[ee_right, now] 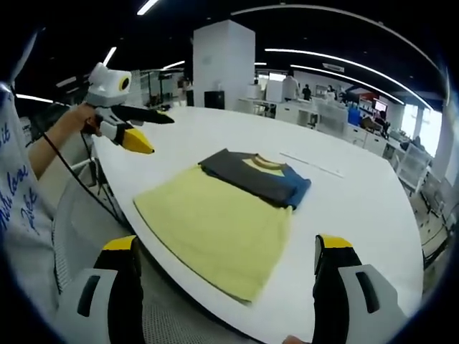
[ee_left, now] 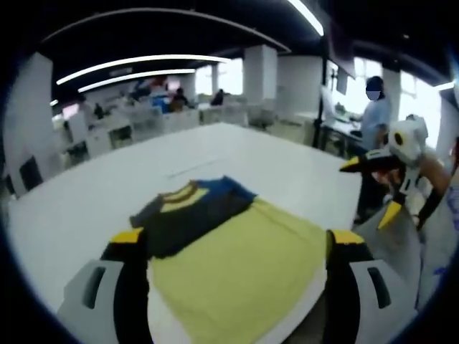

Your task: Fold the garment on the visible template until the final outline fits inside the template.

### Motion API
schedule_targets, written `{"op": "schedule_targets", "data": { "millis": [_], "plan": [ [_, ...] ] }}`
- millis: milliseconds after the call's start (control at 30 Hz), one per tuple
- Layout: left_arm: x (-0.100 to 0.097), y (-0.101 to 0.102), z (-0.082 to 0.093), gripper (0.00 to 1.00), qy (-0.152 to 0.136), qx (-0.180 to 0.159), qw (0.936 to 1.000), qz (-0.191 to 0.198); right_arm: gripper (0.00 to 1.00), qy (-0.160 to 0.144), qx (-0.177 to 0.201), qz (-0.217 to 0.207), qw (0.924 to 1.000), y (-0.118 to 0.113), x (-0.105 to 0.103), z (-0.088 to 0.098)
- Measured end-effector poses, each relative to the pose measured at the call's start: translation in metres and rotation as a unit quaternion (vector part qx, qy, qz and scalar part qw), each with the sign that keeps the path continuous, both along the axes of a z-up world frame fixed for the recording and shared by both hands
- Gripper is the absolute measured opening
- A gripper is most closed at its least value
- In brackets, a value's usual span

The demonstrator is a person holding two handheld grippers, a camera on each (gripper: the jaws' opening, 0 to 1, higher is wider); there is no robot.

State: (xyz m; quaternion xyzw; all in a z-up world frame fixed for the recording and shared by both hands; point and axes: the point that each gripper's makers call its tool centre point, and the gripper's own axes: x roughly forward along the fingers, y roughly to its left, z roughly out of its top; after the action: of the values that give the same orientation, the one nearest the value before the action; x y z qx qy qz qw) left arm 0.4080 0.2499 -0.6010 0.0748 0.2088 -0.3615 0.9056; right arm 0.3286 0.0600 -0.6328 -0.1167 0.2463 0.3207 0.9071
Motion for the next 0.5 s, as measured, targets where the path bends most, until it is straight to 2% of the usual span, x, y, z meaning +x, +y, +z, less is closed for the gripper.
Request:
{"op": "schedule_targets", "data": {
  "millis": [500],
  "plan": [
    [-0.021, 0.015, 0.004, 1.0, 0.0, -0.007, 0.9999, 0.013, 1.0, -0.007, -0.001, 0.004, 1.0, 0.003, 0.001, 0.006]
  ]
}}
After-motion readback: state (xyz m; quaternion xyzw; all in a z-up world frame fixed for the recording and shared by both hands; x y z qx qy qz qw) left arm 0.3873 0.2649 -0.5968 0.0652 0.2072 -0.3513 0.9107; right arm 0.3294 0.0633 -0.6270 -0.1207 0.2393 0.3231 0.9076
